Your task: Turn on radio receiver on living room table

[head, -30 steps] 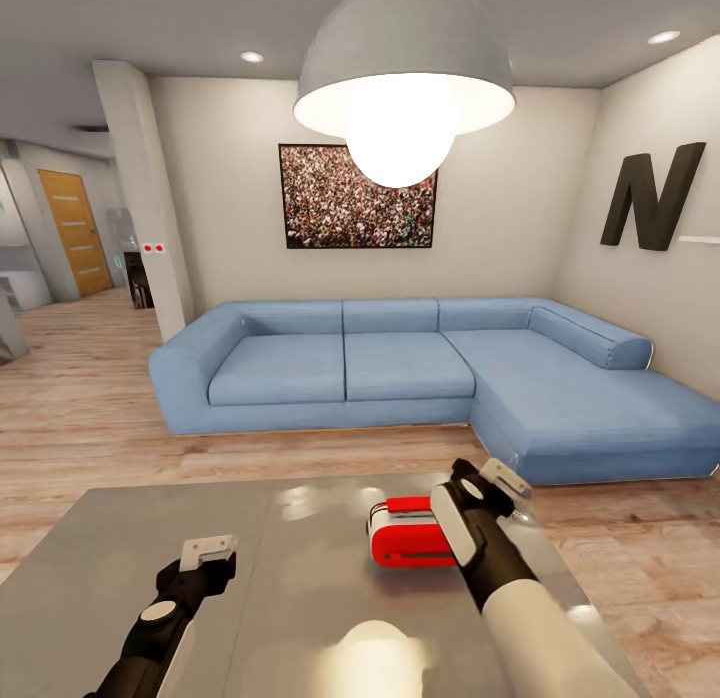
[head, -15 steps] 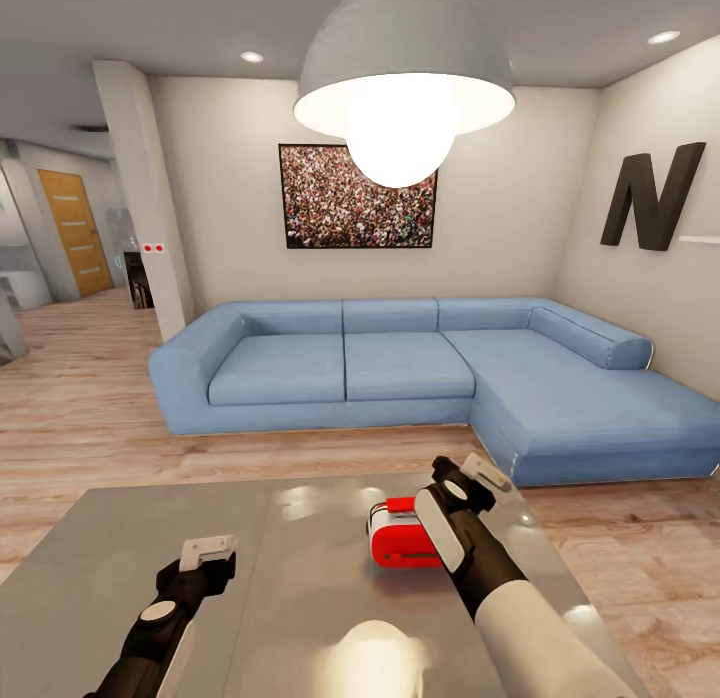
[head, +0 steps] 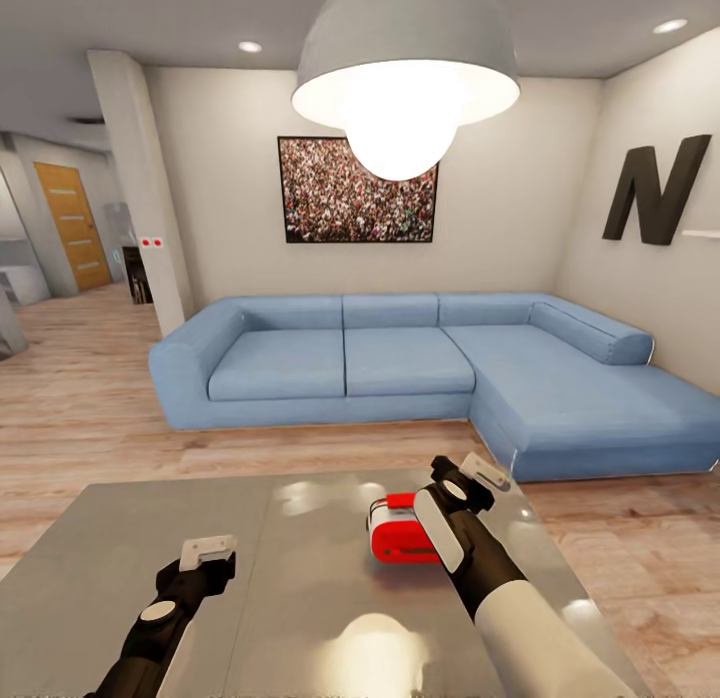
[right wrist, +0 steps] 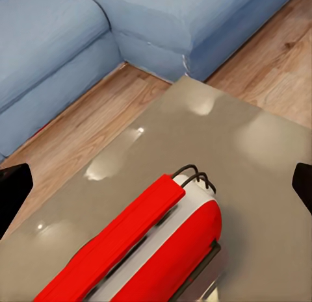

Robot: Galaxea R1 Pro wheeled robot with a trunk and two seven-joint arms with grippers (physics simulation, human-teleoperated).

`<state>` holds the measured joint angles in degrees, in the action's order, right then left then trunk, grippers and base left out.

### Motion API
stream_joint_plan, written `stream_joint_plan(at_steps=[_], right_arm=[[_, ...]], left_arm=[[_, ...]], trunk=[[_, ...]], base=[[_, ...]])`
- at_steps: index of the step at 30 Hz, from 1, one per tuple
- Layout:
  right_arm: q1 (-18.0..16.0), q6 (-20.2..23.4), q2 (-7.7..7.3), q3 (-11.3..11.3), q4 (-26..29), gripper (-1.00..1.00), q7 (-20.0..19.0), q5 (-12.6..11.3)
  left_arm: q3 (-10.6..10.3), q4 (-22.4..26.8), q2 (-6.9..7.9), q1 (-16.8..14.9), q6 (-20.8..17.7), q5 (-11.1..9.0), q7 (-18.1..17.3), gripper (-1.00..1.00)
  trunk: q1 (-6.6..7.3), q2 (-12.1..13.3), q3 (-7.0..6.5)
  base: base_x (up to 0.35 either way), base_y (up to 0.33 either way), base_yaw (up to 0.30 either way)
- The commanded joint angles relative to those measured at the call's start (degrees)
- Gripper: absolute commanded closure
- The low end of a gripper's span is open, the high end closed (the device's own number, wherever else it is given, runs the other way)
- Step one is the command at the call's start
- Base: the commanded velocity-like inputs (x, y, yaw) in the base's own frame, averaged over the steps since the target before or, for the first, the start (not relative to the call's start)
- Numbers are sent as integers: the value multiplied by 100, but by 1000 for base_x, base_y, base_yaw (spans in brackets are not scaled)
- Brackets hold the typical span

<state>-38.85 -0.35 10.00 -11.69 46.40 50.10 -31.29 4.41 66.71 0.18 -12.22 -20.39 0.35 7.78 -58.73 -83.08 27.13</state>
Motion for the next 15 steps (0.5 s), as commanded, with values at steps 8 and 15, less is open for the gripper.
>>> stream_joint_plan(at_steps=[8,15], right_arm=[[0,1,0,0,0,-100,2,0],[0,8,0,-27,-4,-100,-74,-10]], left_arm=[[-1,0,0,0,0,3,3,-100],[0,0,0,0,1,3,4,-100]], trunk=[[0,0,74],[0,0,138]], base=[[0,0,0],[0,0,0]])
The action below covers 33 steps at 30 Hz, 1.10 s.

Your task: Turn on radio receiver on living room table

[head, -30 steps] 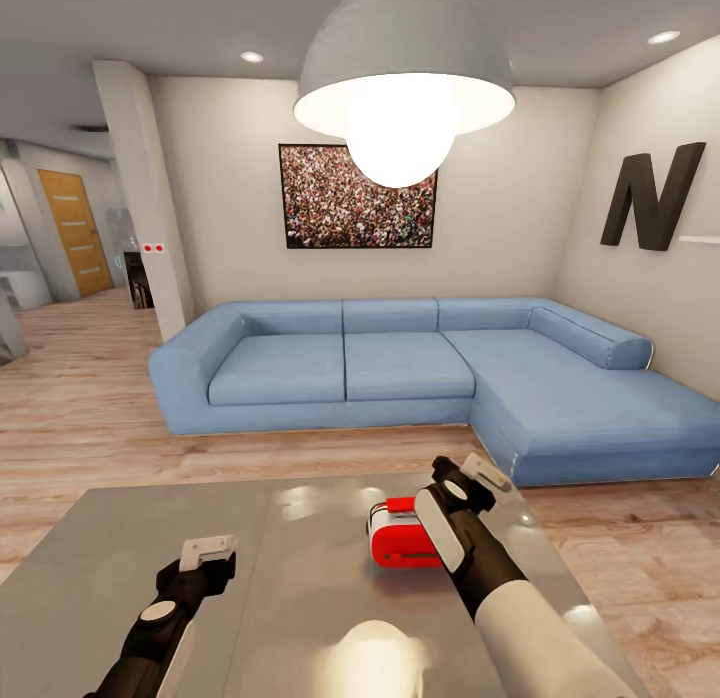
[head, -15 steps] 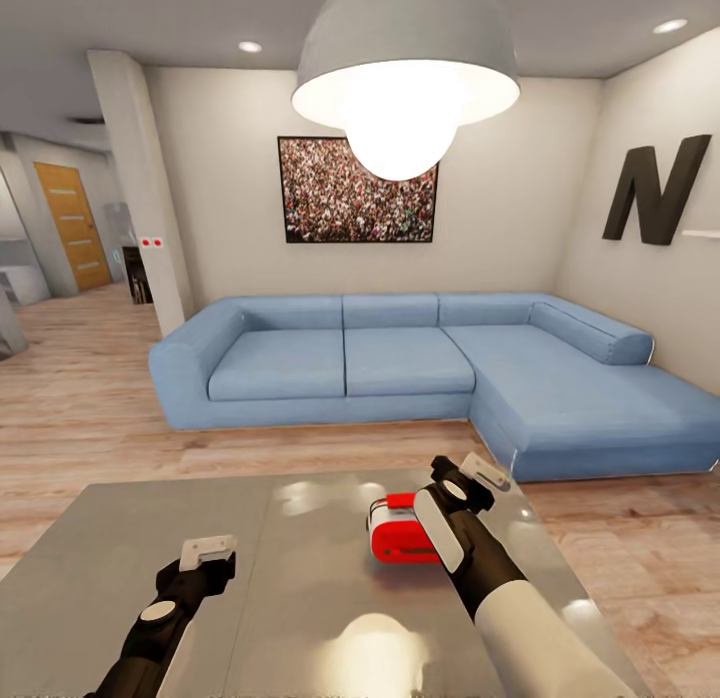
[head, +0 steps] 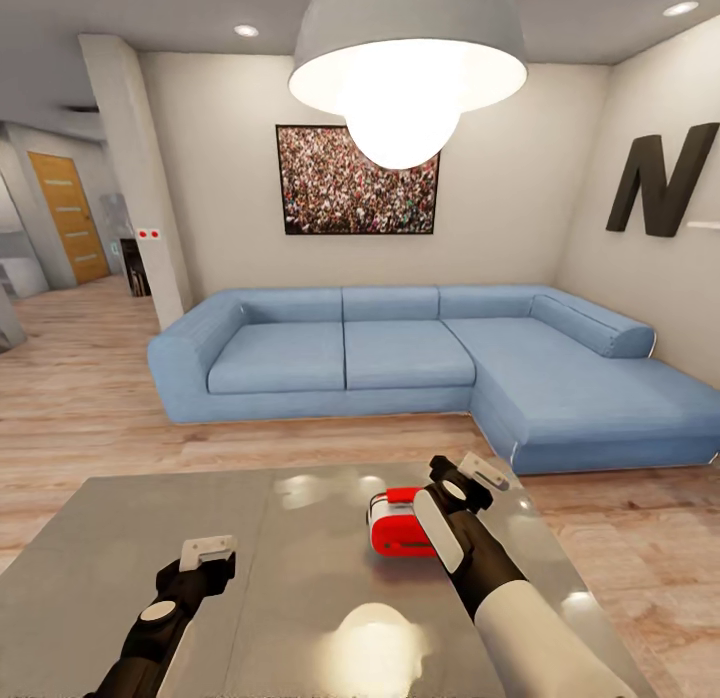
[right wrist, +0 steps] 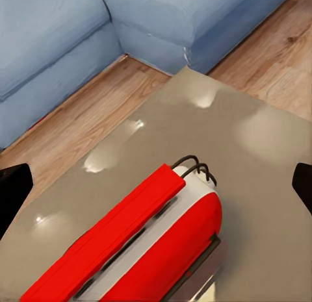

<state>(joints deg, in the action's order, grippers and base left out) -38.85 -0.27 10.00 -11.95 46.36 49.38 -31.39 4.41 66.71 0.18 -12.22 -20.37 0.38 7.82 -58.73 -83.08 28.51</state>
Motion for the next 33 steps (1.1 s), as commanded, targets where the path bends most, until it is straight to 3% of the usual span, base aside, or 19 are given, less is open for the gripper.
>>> stream_joint_plan(at_steps=[1,8,33], right_arm=[[0,0,0,-32,-1,-100,-63,-2],[0,1,0,-121,-4,-100,-290,-7],[0,7,0,-134,-4,-100,-326,-8]], left_arm=[[1,0,0,0,-1,2,0,-100],[6,-6,0,0,2,5,0,-100],[7,-8,1,0,2,5,0,-100]], trunk=[[0,0,9],[0,0,74],[0,0,304]], base=[[0,0,0],[0,0,0],[0,0,0]])
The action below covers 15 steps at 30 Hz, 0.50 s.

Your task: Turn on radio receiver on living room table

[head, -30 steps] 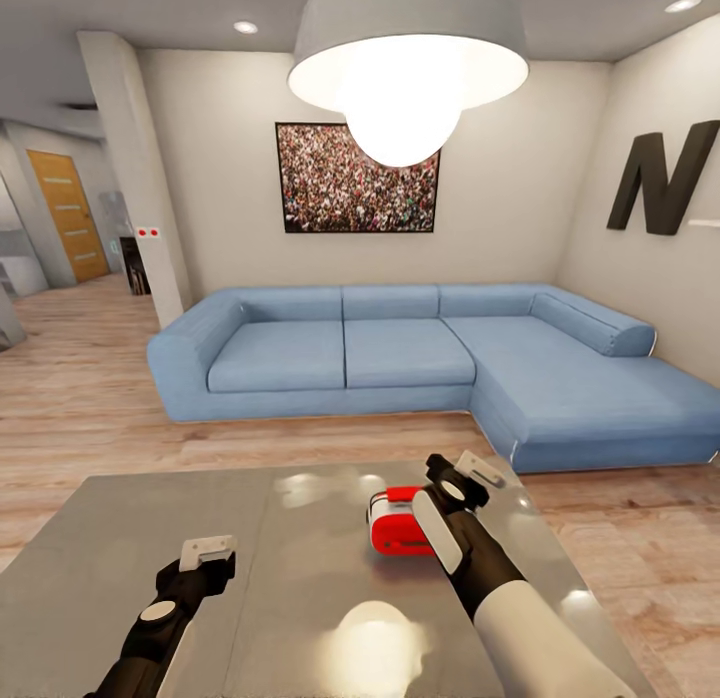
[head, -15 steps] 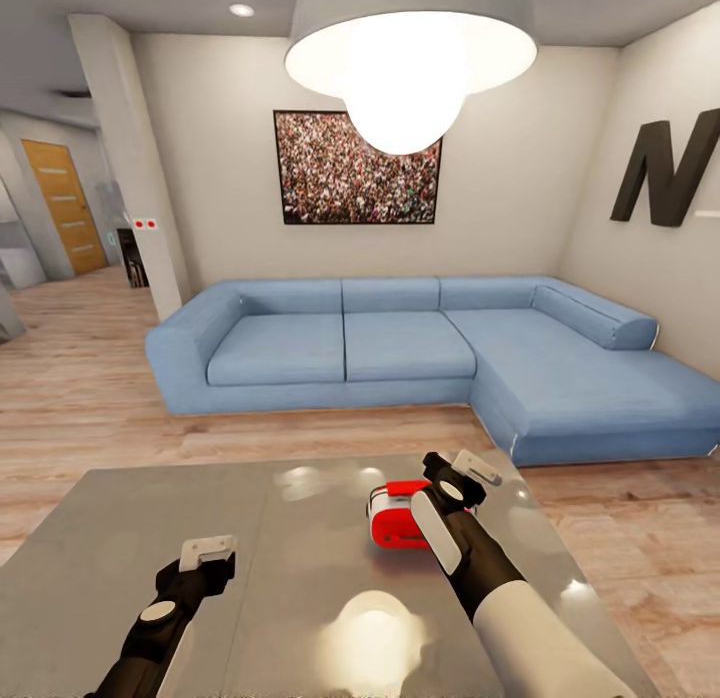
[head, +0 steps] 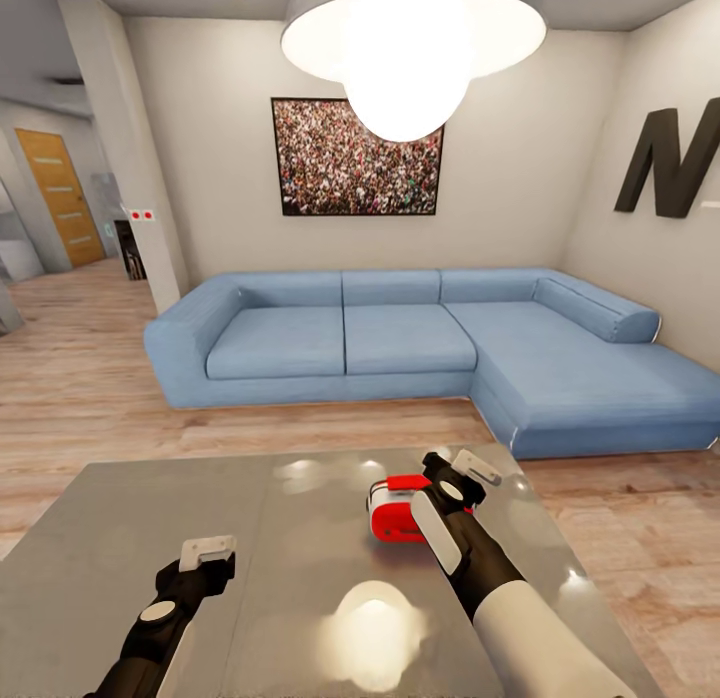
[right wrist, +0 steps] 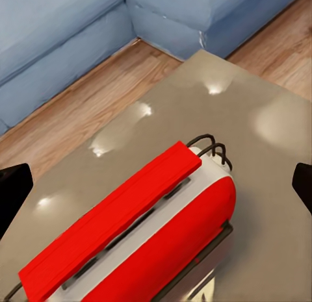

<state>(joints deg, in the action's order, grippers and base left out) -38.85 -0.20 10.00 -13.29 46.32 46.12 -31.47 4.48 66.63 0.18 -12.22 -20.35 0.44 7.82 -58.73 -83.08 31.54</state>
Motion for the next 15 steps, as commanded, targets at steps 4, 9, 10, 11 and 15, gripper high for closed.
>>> stream_joint_plan(at_steps=[4,9,10,11,15], right_arm=[[0,2,0,-3,0,-100,-136,1],[0,9,0,1,0,-100,-332,1],[0,10,0,1,0,-100,-354,1],[0,10,0,1,0,-100,-368,1],[0,11,0,2,0,-100,-389,1]], left_arm=[[0,0,0,0,2,0,0,-100],[0,-1,0,0,1,0,0,-100],[0,-1,1,0,1,0,0,-100],[0,-1,2,0,1,0,0,-100],[0,-1,0,0,0,0,0,-100]], trunk=[[0,0,37],[0,0,83],[0,0,92],[0,0,101],[0,0,138]], base=[[0,0,0],[0,0,0],[0,0,0],[0,0,0],[0,0,0]])
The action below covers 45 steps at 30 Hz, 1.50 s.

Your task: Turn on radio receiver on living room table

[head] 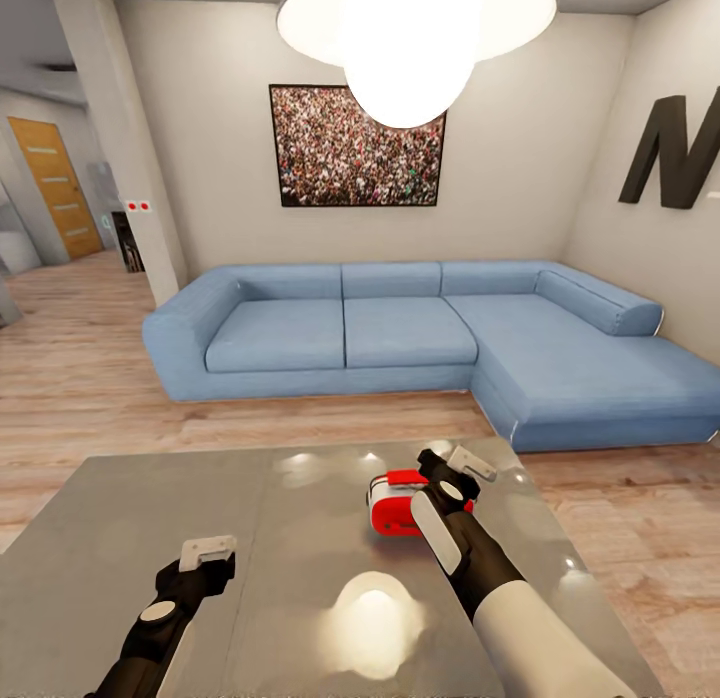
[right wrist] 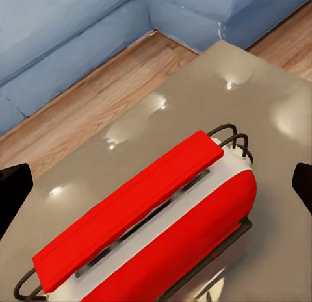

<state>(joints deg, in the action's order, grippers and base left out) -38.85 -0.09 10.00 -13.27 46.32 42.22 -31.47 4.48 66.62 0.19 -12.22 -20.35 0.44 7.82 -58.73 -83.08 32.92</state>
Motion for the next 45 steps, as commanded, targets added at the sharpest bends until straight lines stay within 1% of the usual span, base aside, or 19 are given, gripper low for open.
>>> stream_joint_plan(at_steps=[1,45], right_arm=[[0,0,0,2,0,-100,-1,0],[0,0,0,-18,0,-100,-12,11]], left_arm=[[0,0,1,0,0,0,0,-100],[5,0,8,0,-4,18,0,-100]], trunk=[[0,0,9],[0,0,414]], base=[[0,0,0],[0,0,0]])
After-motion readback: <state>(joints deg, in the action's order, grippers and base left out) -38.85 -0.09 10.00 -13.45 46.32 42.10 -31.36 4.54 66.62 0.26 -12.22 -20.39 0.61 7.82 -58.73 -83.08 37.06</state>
